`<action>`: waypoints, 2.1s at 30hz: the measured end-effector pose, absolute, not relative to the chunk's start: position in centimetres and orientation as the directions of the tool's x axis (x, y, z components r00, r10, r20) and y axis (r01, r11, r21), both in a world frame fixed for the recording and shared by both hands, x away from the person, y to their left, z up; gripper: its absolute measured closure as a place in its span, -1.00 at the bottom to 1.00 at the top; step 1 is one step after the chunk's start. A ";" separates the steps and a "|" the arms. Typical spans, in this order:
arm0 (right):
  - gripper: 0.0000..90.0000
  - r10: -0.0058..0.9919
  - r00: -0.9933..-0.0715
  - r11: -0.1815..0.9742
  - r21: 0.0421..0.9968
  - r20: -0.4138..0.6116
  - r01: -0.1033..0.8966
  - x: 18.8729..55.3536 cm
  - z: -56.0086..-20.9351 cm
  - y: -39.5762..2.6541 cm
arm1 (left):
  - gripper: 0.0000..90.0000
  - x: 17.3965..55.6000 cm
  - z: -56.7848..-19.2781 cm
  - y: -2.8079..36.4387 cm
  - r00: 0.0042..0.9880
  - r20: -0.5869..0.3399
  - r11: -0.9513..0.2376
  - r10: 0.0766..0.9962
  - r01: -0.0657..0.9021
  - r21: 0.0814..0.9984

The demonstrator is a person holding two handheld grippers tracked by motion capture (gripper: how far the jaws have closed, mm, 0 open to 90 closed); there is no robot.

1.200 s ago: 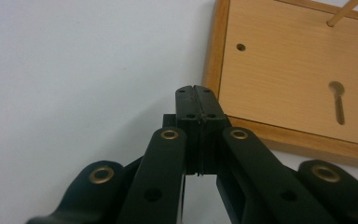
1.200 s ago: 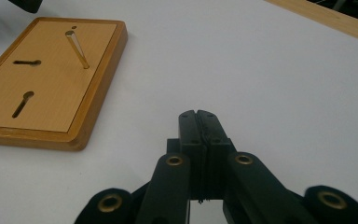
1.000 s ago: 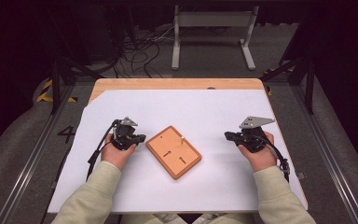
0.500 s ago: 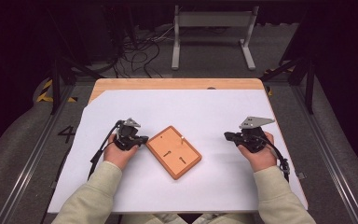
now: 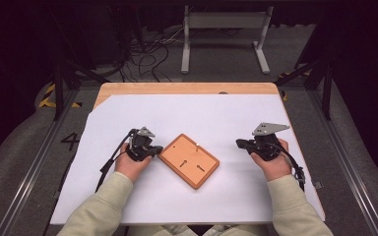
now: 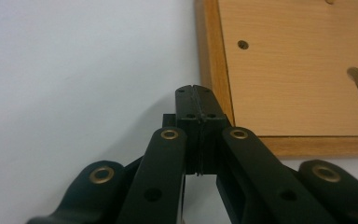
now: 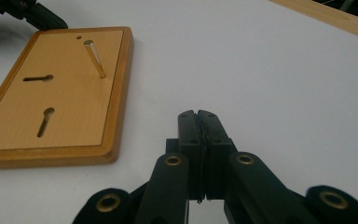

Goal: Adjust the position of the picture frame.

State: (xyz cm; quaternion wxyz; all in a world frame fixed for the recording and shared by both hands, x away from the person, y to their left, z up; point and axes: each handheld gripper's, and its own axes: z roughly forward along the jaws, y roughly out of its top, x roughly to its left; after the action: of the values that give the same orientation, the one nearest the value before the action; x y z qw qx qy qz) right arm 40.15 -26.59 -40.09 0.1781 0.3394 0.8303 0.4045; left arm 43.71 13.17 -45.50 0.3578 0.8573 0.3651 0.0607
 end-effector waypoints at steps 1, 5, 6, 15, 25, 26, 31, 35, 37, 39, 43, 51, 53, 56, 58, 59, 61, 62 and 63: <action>0.98 0.708 -0.706 0.442 0.792 -0.021 0.420 40.2 -40.1 -26.6 | 1.00 43.6 -45.5 12.9 0.734 -0.151 -0.486 0.662 0.574 0.658; 0.97 0.708 -0.706 0.440 0.793 -0.019 0.421 40.2 -40.1 -26.6 | 1.00 43.2 -45.5 11.9 0.752 -0.165 -0.502 0.638 0.568 0.652; 0.97 0.709 -0.705 0.440 0.794 -0.018 0.421 40.1 -40.1 -26.6 | 1.00 43.0 -45.5 11.5 0.760 -0.173 -0.506 0.627 0.566 0.651; 0.98 0.707 -0.707 0.447 0.786 -0.017 0.428 40.3 -40.4 -26.6 | 0.99 40.8 -44.6 9.9 0.805 -0.111 -0.579 0.583 0.507 0.638; 1.00 0.695 -0.719 0.481 0.754 -0.017 0.447 41.2 -41.6 -25.7 | 1.00 37.7 -44.2 9.9 0.843 -0.160 -0.641 0.514 0.502 0.581; 1.00 0.694 -0.720 0.481 0.754 -0.015 0.448 41.2 -41.6 -25.6 | 0.99 37.7 -44.5 9.6 0.844 -0.165 -0.647 0.511 0.504 0.572; 1.00 0.693 -0.721 0.481 0.747 -0.004 0.458 41.7 -42.0 -25.5 | 1.00 38.6 -44.8 9.1 0.833 -0.191 -0.636 0.519 0.526 0.565; 1.00 0.691 -0.722 0.489 0.736 0.000 0.468 41.9 -42.4 -25.3 | 1.00 39.0 -44.9 8.9 0.824 -0.185 -0.621 0.535 0.532 0.575; 1.00 0.694 -0.720 0.499 0.719 0.004 0.484 42.0 -42.7 -25.2 | 1.00 39.2 -44.9 8.7 0.821 -0.171 -0.619 0.544 0.531 0.579; 1.00 0.700 -0.714 0.499 0.709 0.009 0.498 42.1 -42.9 -25.3 | 1.00 39.7 -44.9 8.2 0.816 -0.149 -0.610 0.559 0.526 0.593; 1.00 0.708 -0.706 0.500 0.695 0.015 0.516 42.1 -43.1 -25.6 | 0.99 40.3 -45.1 7.4 0.801 -0.134 -0.585 0.583 0.528 0.616; 1.00 0.703 -0.711 0.557 0.618 0.006 0.555 41.2 -43.8 -25.5 | 0.95 39.4 -43.8 9.1 0.806 -0.130 -0.568 0.577 0.511 0.646; 1.00 0.698 -0.717 0.571 0.607 -0.003 0.553 41.1 -43.7 -25.4 | 0.94 39.2 -43.7 9.4 0.806 -0.129 -0.566 0.577 0.509 0.648; 1.00 0.658 -0.753 0.598 0.587 0.030 0.546 40.3 -43.6 -24.6 | 0.94 39.0 -43.5 10.3 0.803 -0.133 -0.555 0.581 0.511 0.656; 1.00 0.639 -0.768 0.619 0.577 0.025 0.534 39.8 -43.6 -24.1 | 0.93 38.9 -43.3 10.7 0.799 -0.131 -0.552 0.587 0.513 0.657; 1.00 0.622 -0.783 0.639 0.564 0.021 0.523 39.4 -43.6 -23.6 | 0.93 38.9 -43.2 11.1 0.796 -0.130 -0.546 0.591 0.514 0.661; 1.00 0.591 -0.806 0.666 0.553 0.019 0.501 38.7 -43.6 -22.7 | 0.92 39.0 -43.1 11.8 0.783 -0.139 -0.528 0.607 0.527 0.666; 1.00 0.581 -0.814 0.675 0.547 0.020 0.495 38.5 -43.6 -22.2 | 0.92 39.1 -43.0 12.2 0.775 -0.147 -0.514 0.615 0.535 0.670; 1.00 0.567 -0.824 0.685 0.544 0.021 0.485 38.3 -43.6 -21.7 | 0.92 39.1 -42.9 12.5 0.770 -0.155 -0.506 0.619 0.542 0.671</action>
State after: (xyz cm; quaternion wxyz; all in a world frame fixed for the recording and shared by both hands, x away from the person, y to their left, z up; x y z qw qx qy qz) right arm 38.27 -21.69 -43.60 0.0743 0.2874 0.9148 0.2739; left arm 39.09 12.55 -42.95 0.3668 0.8663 0.3351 0.0525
